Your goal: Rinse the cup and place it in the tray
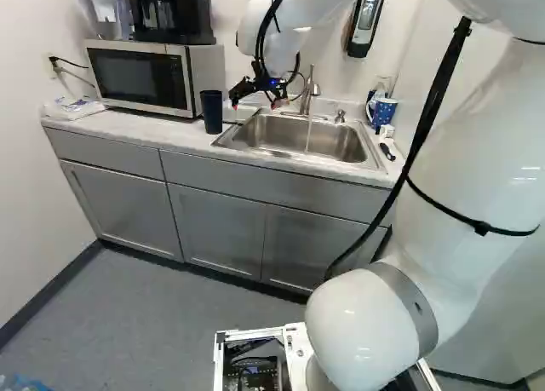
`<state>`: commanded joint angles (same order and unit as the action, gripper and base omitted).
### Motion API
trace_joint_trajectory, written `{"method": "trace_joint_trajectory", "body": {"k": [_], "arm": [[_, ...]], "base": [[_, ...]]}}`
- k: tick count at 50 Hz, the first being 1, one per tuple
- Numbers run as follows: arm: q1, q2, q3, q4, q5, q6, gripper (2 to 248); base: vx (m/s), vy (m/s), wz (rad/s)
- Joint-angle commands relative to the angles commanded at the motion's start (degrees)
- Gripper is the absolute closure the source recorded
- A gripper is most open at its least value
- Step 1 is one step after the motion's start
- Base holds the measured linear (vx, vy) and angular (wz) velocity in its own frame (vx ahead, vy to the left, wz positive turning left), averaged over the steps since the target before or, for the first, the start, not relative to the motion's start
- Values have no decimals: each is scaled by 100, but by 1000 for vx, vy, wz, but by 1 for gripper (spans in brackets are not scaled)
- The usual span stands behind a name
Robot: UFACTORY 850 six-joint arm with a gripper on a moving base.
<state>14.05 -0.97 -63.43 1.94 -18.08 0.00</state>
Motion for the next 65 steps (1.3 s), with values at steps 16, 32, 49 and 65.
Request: {"method": "trace_joint_trajectory", "body": {"k": [16, 32, 49, 65], "arm": [[292, -38, -17, 0, 164, 0, 3], [487, -111, 102, 0, 394, 0, 3], [574, -299, 134, 0, 809, 0, 3], [634, -498, 137, 0, 1257, 0, 3]], "base": [[0, 0, 0], [0, 0, 0], [0, 0, 0], [0, 0, 0]]}}
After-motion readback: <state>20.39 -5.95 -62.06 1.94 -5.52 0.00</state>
